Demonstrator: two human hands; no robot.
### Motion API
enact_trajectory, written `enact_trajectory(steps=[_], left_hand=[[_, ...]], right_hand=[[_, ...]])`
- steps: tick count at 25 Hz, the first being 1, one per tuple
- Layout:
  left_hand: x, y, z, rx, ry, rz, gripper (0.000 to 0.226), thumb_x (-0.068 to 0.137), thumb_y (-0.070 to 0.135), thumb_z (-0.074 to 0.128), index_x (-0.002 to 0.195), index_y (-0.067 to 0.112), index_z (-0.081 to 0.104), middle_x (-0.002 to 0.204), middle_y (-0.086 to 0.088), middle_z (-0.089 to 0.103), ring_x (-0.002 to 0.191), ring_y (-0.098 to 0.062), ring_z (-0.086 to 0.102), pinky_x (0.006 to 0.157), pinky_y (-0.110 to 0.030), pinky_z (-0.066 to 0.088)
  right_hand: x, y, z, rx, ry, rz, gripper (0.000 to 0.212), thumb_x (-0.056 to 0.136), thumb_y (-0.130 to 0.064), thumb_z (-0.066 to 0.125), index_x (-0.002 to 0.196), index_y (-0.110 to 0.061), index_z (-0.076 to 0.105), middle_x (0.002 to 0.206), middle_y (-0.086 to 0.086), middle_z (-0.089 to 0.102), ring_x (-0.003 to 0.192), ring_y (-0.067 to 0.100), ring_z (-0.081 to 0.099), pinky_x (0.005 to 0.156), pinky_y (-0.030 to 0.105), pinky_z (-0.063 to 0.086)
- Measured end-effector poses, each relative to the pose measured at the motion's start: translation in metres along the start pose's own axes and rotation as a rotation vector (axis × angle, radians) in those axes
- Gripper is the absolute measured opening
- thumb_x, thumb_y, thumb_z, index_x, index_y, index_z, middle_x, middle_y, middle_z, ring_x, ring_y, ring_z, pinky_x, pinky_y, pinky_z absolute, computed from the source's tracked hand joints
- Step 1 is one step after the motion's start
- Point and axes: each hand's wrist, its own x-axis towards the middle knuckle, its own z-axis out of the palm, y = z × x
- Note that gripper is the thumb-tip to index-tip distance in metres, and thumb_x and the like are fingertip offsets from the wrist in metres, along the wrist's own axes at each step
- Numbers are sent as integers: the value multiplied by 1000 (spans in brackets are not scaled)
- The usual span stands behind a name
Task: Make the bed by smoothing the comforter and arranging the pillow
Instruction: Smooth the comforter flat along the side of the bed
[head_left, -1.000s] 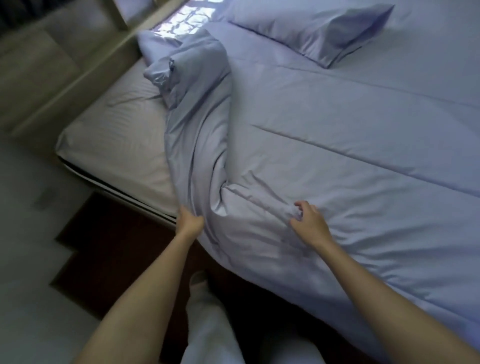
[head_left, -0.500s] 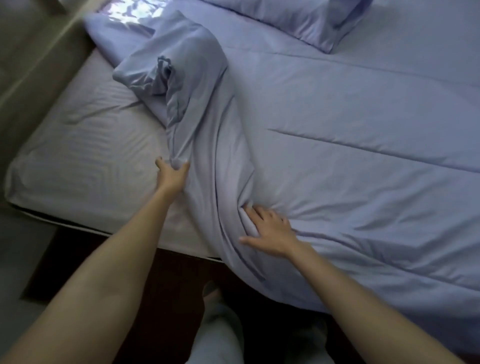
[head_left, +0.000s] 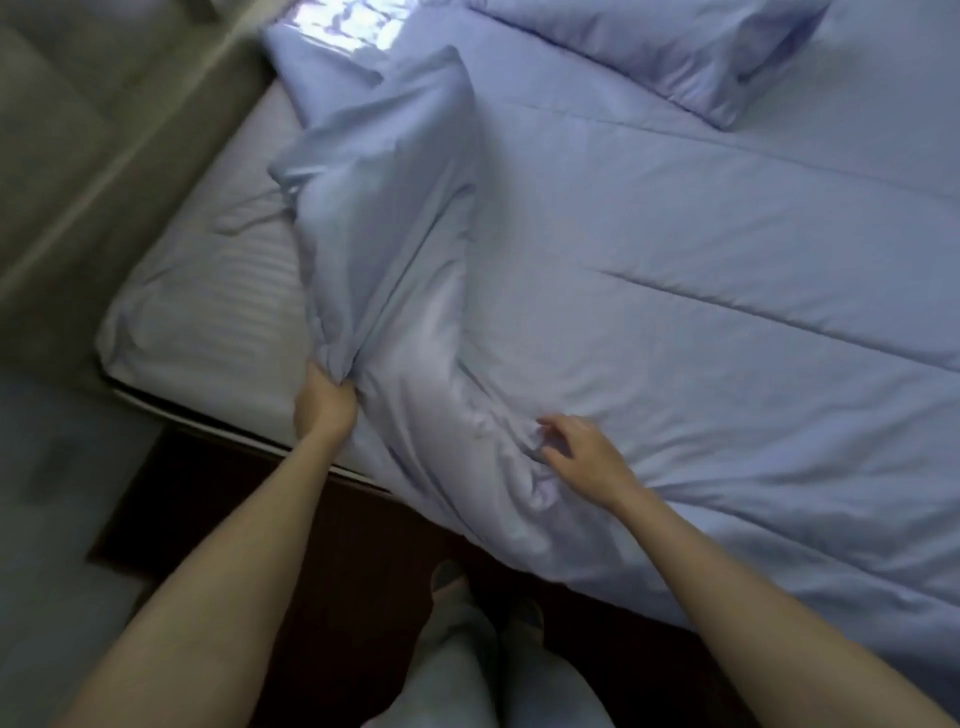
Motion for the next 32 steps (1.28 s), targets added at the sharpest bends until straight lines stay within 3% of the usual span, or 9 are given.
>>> enact_trajectory(steps=[5, 9, 11, 16, 21, 23, 28, 30, 32], left_hand=[[-39, -119, -40, -68, 53, -379, 50, 95, 31, 46, 139, 8, 40, 133, -24, 52, 117, -43, 53, 100, -48, 45], [-56, -169, -36, -270, -229, -606, 71, 77, 44, 53, 141, 14, 39, 135, -18, 52, 116, -38, 54, 95, -45, 47], [-41, -166, -43, -363, -298, -573, 73, 81, 43, 55, 145, 15, 32, 144, -13, 45, 126, -35, 46, 99, -41, 41], [71, -132, -118, -379, 148, -316, 62, 94, 27, 47, 148, 7, 25, 148, -17, 39, 127, -37, 45, 104, -40, 38], [233, -135, -188, -276, 276, -291, 53, 96, 20, 40, 146, 6, 29, 148, -20, 38, 130, -38, 44, 107, -43, 37], [290, -160, -201, -206, 248, -310, 60, 93, 29, 49, 145, 6, 32, 148, -21, 38, 131, -38, 43, 108, -43, 37], [345, -195, -194, -345, -106, -411, 102, 73, 70, 58, 147, 8, 29, 148, -9, 37, 132, -29, 42, 109, -38, 36], [338, -202, -198, -468, -6, -332, 83, 73, 55, 69, 137, 7, 44, 132, -4, 51, 116, -23, 55, 95, -31, 44], [323, -228, -213, -490, 274, -264, 50, 83, 28, 67, 123, 1, 53, 122, -14, 61, 109, -30, 61, 86, -31, 46]], right_hand=[[31, -58, 4, -44, -126, -74, 55, 88, -30, 56, 141, -25, 42, 133, 14, 53, 125, 29, 48, 105, 34, 37], [43, -108, 18, -91, -238, -106, 58, 93, -31, 54, 146, -21, 35, 142, 18, 47, 130, 30, 45, 104, 29, 34], [55, -129, 20, -145, -279, -125, 60, 93, -31, 54, 148, -21, 31, 146, 18, 41, 134, 29, 42, 106, 29, 32], [116, -191, 30, -105, -168, -123, 58, 93, -32, 54, 146, -24, 34, 146, 14, 43, 134, 28, 43, 108, 32, 32], [188, -267, 93, -12, -87, -120, 55, 93, -27, 54, 145, -21, 38, 150, 8, 39, 138, 23, 36, 111, 29, 26], [221, -290, 119, -49, -42, -100, 57, 92, -33, 55, 145, -23, 37, 152, 9, 36, 140, 25, 33, 115, 34, 25], [278, -344, 159, -170, 31, -67, 59, 92, -50, 47, 147, -37, 28, 158, 3, 25, 145, 24, 24, 115, 55, 21], [282, -359, 164, -270, -39, -56, 59, 91, -54, 45, 146, -43, 24, 160, -3, 16, 147, 22, 14, 115, 58, 14], [282, -369, 167, -353, -95, -70, 58, 92, -54, 42, 146, -45, 22, 161, -5, 10, 149, 21, 7, 114, 60, 11]])
